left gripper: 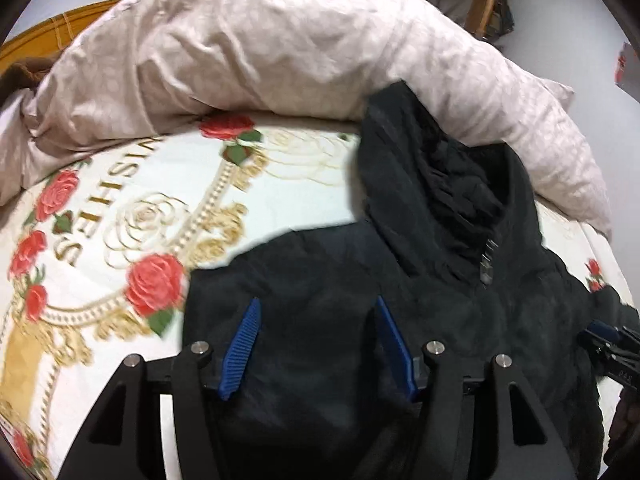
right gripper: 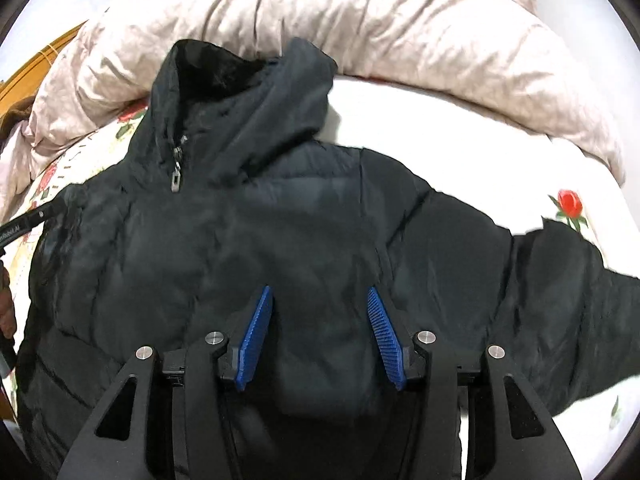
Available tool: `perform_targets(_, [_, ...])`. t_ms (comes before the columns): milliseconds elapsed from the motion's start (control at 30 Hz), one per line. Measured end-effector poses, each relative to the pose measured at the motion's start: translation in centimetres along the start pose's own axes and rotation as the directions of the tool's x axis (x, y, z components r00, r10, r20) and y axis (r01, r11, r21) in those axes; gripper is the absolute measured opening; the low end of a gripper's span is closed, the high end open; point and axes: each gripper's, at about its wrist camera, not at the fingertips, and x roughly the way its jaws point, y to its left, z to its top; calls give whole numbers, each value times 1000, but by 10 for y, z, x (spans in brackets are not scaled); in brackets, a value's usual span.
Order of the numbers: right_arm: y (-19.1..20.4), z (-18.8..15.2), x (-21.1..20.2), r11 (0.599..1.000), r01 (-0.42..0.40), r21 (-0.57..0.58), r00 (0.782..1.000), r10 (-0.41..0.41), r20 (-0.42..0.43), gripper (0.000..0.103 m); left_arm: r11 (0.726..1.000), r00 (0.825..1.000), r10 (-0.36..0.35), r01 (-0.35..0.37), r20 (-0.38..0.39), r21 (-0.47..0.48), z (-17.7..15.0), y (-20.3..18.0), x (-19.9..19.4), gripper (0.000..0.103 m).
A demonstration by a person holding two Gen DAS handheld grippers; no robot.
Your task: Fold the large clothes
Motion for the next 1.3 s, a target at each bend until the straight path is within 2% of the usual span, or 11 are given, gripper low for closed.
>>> perform_targets(100, [3, 2, 26, 1000, 7, -12, 999, -7, -43, 51, 999, 999, 6, -7, -34, -48, 1, 13, 21, 61])
perform_targets(233, [9, -1, 35, 999, 31, -44, 999, -32, -31, 51, 999, 999, 44, -43, -23, 13, -12, 5, 35, 61])
perform_targets(400, [7, -1, 37, 999, 23, -38, 999, -24, -30, 51, 999, 998, 50, -50, -22, 7, -12, 4, 38, 61])
perform_targets(533, [4, 0, 22, 1000, 25, -13, 999, -25, -25, 51, 999, 998, 47, -48, -32, -3, -8, 2, 20, 61])
perform_targets(733, [8, -17, -17, 999, 37, -23, 999, -36, 15, 51, 1000, 1000, 18, -18, 16, -3, -25, -6, -33, 61])
perform_targets(800, [8, -26, -18, 999, 28, -24, 1000, -28, 3, 51, 1000, 1000, 24, -24, 10, -6, -35, -4, -36, 61])
perform_targets(900, [6, -37, -1, 999, 27, -29, 998, -28, -55, 51, 999, 997, 34, -36, -71, -36, -51, 2, -16, 61])
perform_targets(967, [5, -38, 4, 999, 28, -26, 997, -30, -69, 51, 998, 995, 44, -47, -86, -33, -57, 2, -8, 61])
perform_targets(1133, [2, -39, -16, 999, 31, -21, 998, -32, -45, 51, 999, 996, 41, -43, -85, -20, -52, -10, -17, 61])
perform_targets(1300, [0, -47, -53, 999, 29, -13, 1000, -29, 2, 51, 1000, 998, 16, -15, -54, 12, -57, -30, -52, 61])
